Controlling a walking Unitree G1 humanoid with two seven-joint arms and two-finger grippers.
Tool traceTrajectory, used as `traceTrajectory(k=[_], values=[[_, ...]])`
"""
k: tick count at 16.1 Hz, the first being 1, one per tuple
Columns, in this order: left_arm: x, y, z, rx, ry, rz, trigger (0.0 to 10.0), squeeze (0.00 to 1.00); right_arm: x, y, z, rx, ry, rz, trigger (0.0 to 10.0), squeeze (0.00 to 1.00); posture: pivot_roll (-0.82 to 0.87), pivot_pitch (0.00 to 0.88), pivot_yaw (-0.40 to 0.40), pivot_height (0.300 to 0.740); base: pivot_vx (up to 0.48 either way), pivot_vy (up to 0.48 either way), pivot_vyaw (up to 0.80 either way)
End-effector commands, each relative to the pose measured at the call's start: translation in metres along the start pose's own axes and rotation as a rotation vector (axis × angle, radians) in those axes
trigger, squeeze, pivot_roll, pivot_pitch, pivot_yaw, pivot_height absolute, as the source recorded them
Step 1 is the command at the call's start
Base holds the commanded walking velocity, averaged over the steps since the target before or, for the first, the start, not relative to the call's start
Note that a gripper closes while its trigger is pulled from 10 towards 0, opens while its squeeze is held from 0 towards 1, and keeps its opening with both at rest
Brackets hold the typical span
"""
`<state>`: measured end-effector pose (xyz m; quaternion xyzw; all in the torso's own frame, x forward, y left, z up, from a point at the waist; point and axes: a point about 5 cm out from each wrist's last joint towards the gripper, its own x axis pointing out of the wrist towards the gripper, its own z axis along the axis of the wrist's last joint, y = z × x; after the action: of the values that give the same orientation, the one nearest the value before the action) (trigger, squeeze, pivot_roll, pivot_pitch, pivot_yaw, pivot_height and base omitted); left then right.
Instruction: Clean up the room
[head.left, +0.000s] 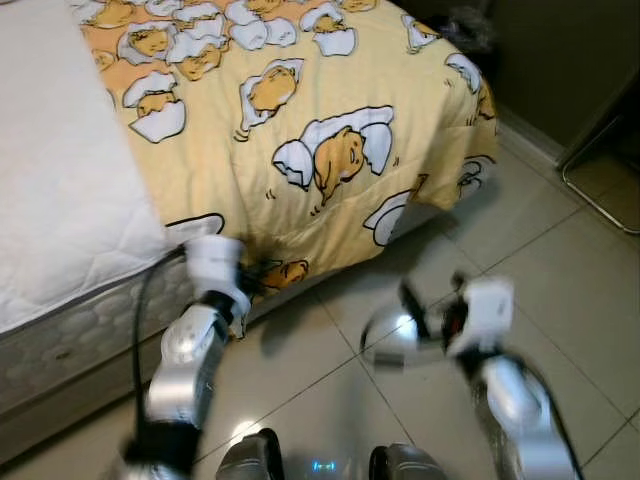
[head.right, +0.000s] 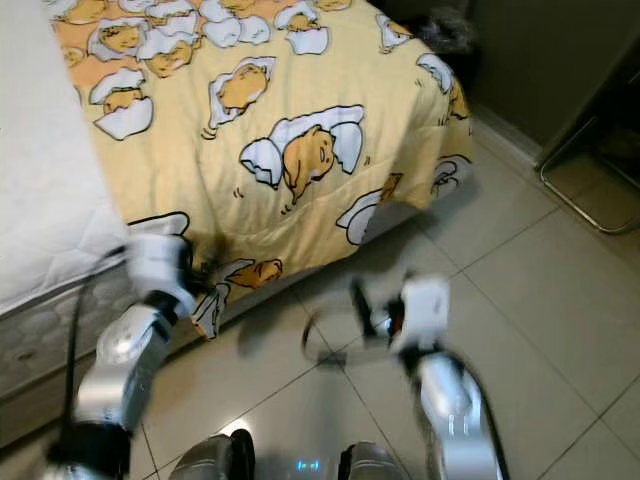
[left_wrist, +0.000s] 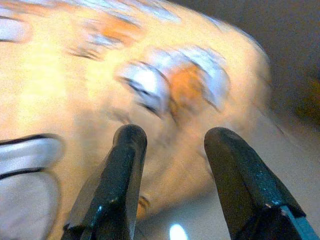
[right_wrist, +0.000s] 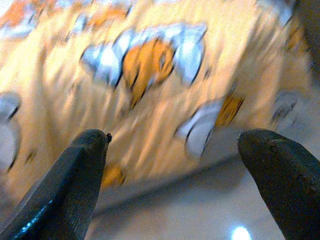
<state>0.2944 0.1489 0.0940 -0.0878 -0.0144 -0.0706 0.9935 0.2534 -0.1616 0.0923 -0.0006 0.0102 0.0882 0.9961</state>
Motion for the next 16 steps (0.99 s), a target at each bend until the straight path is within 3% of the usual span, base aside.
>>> traceTrajectory(k=[1, 3, 6, 7, 11, 13, 14, 16], values=[[-0.006, 0.009, 0.012, 0.03, -0.019, 0.133, 10.0, 0.0, 0.004, -0.004, 0.001, 0.014, -0.009, -0.023, 10.0, 0.0, -0.07, 0.073, 0.026, 0.74, 0.0, 0.0, 0.0], [-0.009, 0.007, 0.017, 0.067, -0.015, 0.164, 10.0, 0.0, 0.009, -0.007, 0.002, 0.011, -0.011, -0.03, 10.0, 0.0, -0.06, 0.057, 0.022, 0.74, 0.0, 0.0, 0.0], [-0.026, 0.033, 0.022, 0.177, 0.001, 0.372, 10.0, 0.0, 0.018, -0.008, 0.008, 0.014, -0.04, -0.045, 10.0, 0.0, -0.05, 0.019, 0.02, 0.74, 0.0, 0.0, 0.0], [-0.028, 0.039, 0.023, 0.203, 0.01, 0.395, 10.0, 0.0, 0.019, -0.009, 0.009, 0.015, -0.046, -0.049, 10.0, 0.0, -0.05, 0.015, 0.02, 0.74, 0.0, 0.0, 0.41], [-0.013, 0.028, 0.033, 0.323, 0.001, 0.318, 10.0, 0.0, 0.024, -0.017, 0.008, 0.0, -0.055, -0.088, 10.0, 0.0, -0.05, 0.0, 0.019, 0.74, -0.218, 0.133, 0.69], [-0.007, 0.022, 0.035, 0.348, -0.006, 0.313, 10.0, 0.0, 0.024, -0.017, 0.006, -0.005, -0.046, -0.107, 10.0, 0.0, -0.05, 0.0, 0.019, 0.74, 0.0, 0.0, 0.0], [-0.006, 0.019, 0.034, 0.347, 0.001, 0.296, 10.0, 1.0, 0.024, -0.017, 0.005, -0.003, -0.043, -0.105, 10.0, 0.0, -0.05, 0.0, 0.019, 0.74, 0.0, 0.0, 0.0], [-0.001, 0.013, 0.031, 0.308, 0.011, 0.265, 10.0, 1.0, 0.024, -0.014, 0.002, 0.006, -0.045, -0.084, 10.0, 0.0, -0.04, 0.0, 0.019, 0.74, 0.0, 0.0, 0.0]])
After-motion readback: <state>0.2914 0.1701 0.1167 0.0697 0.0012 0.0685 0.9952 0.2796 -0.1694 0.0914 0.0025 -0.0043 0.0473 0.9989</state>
